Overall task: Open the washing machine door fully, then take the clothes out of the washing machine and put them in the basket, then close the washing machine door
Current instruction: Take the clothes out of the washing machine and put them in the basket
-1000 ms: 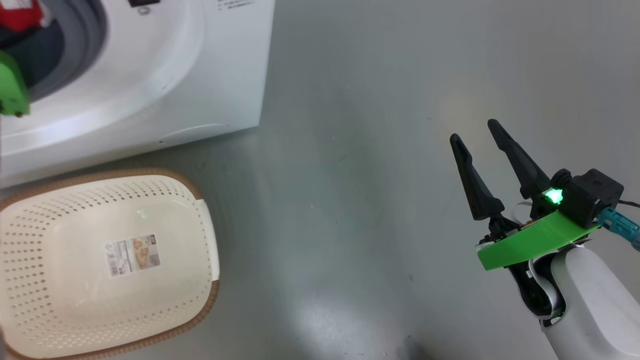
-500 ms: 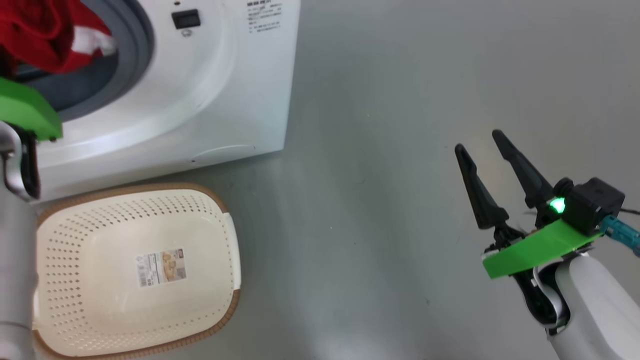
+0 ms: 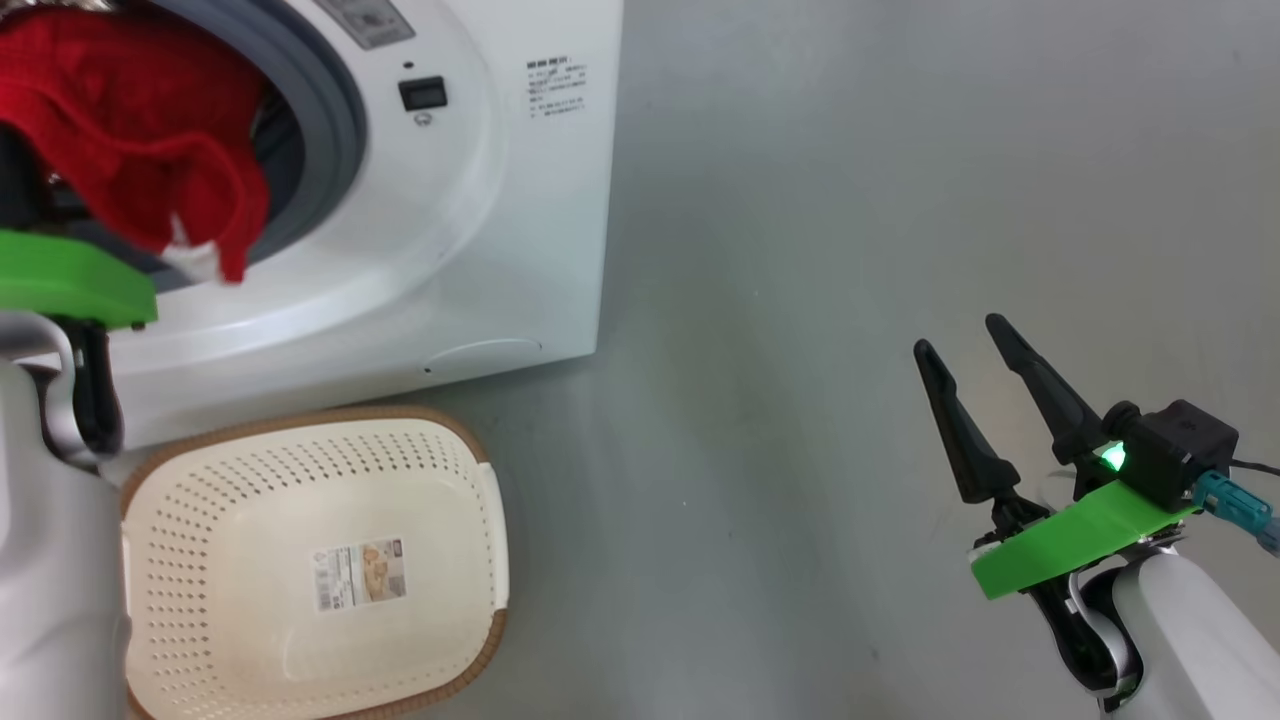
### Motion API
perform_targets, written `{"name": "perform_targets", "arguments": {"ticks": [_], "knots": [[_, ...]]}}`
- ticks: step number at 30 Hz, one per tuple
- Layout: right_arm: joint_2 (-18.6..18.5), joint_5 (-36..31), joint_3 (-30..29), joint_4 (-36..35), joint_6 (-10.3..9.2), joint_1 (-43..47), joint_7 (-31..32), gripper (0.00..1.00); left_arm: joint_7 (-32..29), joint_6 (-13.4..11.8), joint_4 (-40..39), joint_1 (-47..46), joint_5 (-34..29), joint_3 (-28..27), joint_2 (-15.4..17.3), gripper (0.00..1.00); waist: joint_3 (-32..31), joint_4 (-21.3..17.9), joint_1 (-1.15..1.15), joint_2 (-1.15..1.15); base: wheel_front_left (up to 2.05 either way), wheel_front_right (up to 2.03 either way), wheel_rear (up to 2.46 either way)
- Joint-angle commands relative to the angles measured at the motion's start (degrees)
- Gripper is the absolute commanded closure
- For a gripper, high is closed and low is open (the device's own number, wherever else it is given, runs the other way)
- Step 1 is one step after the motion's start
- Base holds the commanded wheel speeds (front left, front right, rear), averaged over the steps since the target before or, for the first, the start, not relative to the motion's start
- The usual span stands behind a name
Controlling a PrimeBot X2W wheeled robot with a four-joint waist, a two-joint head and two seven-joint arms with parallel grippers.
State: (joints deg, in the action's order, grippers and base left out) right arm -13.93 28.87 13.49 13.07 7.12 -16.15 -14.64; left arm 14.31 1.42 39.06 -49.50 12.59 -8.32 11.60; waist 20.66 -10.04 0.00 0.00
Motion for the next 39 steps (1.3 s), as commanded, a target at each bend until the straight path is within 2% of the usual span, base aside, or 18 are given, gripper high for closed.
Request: {"name": "perform_targets", "arguments": {"ticks": [1, 15, 26, 34, 39], "knots": [[-0.8, 0.5, 0.3, -1.1, 0.36, 1.3, -0.4, 0.0, 0.7, 0.6, -3.2, 1.4, -0.6, -2.0, 2.1, 1.0, -1.3, 0.6, 0.0, 0.0, 0.0, 0.0, 0.0], [-0.5, 0.5, 0.3, -0.6, 0.36, 4.2, -0.4, 0.0, 0.7, 4.3, -23.0, 14.6, -4.1, -8.1, -3.7, 1.0, -6.1, 1.9, 0.0, 0.0, 0.0, 0.0, 0.0], [-0.8, 0.5, -0.6, -1.2, 0.36, 6.0, -0.4, 0.0, 0.7, 5.5, -37.7, 22.6, -5.0, -7.7, -7.2, 1.0, -7.2, 3.3, 0.0, 0.0, 0.0, 0.0, 0.0], [-0.8, 0.5, -0.9, -1.7, 0.36, 6.0, -0.4, 0.0, 0.7, 5.4, -42.4, 28.5, -4.6, -6.1, -8.4, 1.0, -6.4, 3.8, 0.0, 0.0, 0.0, 0.0, 0.0], [-0.7, 0.5, -1.0, -2.1, 0.36, 5.5, -0.4, 0.0, 0.7, 4.0, -40.1, 32.7, -2.1, -4.8, -8.7, 1.0, -4.7, 4.0, 0.0, 0.0, 0.0, 0.0, 0.0]]}}
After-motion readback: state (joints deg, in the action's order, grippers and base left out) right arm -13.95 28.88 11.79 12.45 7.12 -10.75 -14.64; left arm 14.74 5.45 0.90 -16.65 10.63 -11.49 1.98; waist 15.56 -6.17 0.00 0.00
